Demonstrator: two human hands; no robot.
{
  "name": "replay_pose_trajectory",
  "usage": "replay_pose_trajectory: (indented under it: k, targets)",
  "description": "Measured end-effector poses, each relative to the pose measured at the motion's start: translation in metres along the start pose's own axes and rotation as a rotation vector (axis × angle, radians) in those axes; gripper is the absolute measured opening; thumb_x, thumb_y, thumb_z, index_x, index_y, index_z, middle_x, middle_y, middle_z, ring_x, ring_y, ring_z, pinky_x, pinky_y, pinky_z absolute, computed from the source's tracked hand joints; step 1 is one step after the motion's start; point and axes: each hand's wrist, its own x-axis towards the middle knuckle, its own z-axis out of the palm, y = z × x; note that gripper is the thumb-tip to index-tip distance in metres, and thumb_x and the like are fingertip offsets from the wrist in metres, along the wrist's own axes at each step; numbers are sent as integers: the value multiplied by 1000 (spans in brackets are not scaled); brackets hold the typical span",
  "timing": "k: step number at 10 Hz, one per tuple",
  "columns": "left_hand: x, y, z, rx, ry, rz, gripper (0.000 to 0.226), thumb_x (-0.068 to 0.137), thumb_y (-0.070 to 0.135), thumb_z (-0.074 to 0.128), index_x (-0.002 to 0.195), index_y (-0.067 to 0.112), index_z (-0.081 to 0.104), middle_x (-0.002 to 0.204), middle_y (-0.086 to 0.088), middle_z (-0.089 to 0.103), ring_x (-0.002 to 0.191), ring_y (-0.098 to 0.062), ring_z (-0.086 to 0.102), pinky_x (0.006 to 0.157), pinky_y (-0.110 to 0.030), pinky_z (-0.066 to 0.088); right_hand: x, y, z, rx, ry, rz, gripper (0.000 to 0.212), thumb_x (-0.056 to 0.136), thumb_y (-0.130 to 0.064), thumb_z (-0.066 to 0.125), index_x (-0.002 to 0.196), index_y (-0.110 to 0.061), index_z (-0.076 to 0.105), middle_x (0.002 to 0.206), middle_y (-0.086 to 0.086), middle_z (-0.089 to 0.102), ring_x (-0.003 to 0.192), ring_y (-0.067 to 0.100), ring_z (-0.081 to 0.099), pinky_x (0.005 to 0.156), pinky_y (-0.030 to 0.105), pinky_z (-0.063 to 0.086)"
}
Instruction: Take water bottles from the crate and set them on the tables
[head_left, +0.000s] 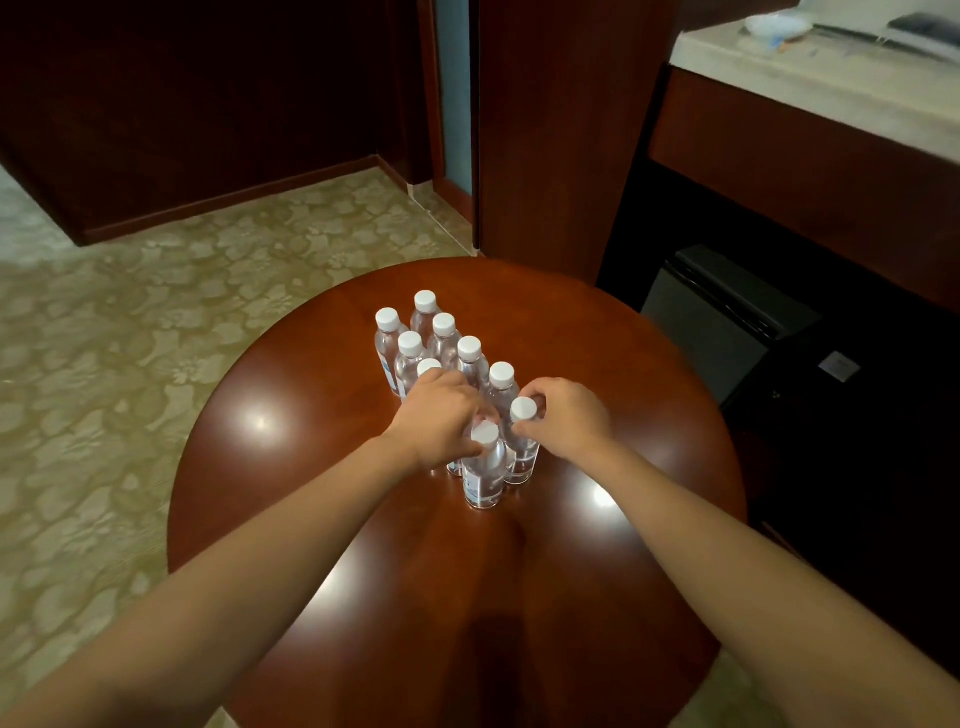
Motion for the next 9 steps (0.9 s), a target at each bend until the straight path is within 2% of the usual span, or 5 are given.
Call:
replay_pose_trajectory:
  k: [2, 3, 5, 7, 9]
  targets:
    - [-1, -4, -2, -4, -10, 20, 42, 77, 41, 75, 118, 32, 69, 106, 10, 68, 103, -16, 48, 88, -32, 28, -7, -5, 2, -3, -17, 38, 37, 76, -33, 77, 112, -30, 65, 113, -7, 67, 102, 20, 62, 74, 31, 49]
    - [-1, -5, 2, 0, 12, 16, 40, 76, 42, 75, 114, 32, 71, 102, 9, 68, 100, -17, 49, 86, -33, 30, -13, -3, 3, -4, -43, 63, 54, 77, -31, 77, 127, -32, 57, 126, -5, 62, 113, 21, 59, 84, 33, 49]
    - [-1, -5, 5, 18, 39, 36, 35, 81, 45, 72, 115, 34, 69, 109, 9, 69, 106, -18, 50, 87, -34, 33, -36, -2, 11, 100, 3, 156, 71, 81, -27, 74, 145, -30, 43, 141, -3, 52, 122, 20, 56, 96, 40, 51]
    - [-7, -8, 19, -11, 63, 106, 43, 88, 50, 64, 129, 37, 60, 123, 10, 64, 111, -16, 50, 95, -34, 36, -69, -6, 25, 238, 90, 308, 66, 89, -30, 67, 149, -27, 39, 140, 0, 51, 121, 16, 56, 96, 33, 48]
    - [-31, -25, 18, -23, 105, 199, 60, 89, 44, 64, 144, 30, 45, 131, 4, 58, 119, -20, 48, 99, -34, 33, -107, -26, 52, 306, 180, 432, 66, 87, -28, 69, 147, -24, 42, 137, 3, 54, 123, 16, 56, 102, 36, 46]
